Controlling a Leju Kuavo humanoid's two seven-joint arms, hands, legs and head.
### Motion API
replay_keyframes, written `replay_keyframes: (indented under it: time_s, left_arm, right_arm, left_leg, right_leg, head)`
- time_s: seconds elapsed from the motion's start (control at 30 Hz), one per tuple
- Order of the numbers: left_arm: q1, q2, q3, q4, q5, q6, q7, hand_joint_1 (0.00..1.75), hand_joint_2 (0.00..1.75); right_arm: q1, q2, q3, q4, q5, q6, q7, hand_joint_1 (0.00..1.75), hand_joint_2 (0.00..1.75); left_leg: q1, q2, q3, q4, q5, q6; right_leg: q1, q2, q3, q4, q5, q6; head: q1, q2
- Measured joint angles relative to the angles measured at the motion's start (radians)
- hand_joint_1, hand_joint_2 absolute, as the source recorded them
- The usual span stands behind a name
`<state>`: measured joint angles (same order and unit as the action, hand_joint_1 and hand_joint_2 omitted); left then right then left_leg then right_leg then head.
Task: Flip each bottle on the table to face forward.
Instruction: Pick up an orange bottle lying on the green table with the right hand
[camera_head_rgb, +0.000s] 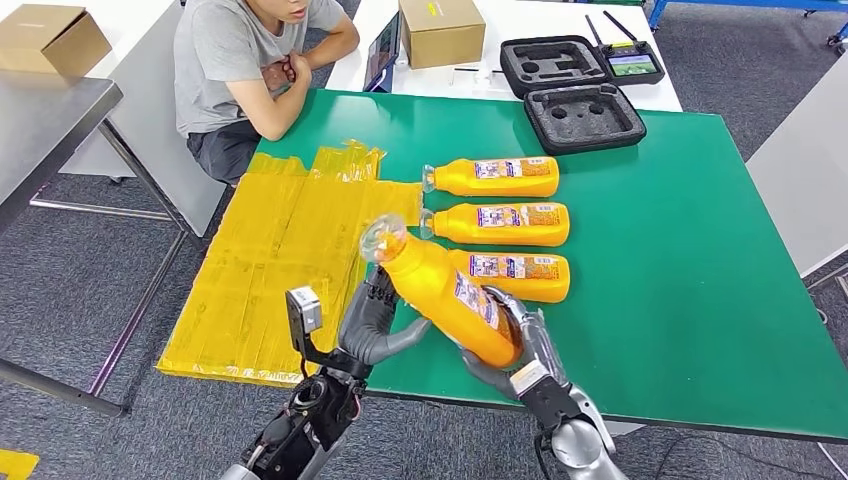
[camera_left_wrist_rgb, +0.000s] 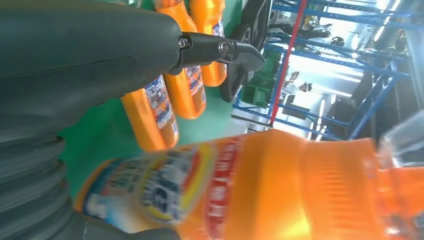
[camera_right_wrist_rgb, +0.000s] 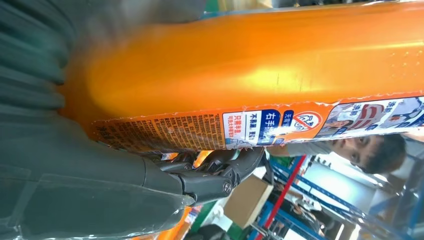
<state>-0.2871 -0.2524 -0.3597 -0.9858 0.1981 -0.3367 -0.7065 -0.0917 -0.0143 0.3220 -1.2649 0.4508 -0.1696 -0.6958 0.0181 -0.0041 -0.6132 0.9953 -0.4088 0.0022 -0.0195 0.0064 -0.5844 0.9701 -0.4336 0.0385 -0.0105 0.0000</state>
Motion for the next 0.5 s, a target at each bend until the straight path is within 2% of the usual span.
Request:
replay_keyframes:
  time_s: [0.5]
  left_arm:
    - [-0.003,-0.002,0.0,0.002,0.019,-0.061,0.0,0.0,1.75]
  right_arm:
    - [-0.008,0.002,0.011,0.05,-0.001,-0.017,0.0,1.74,1.75]
  left_leg:
    - [0.0,0.0,0.0,0.0,0.0,0.0]
  right_leg:
    - [0.0,0.0,0.0,0.0,0.0,0.0]
  head:
    - [0.0,0.0]
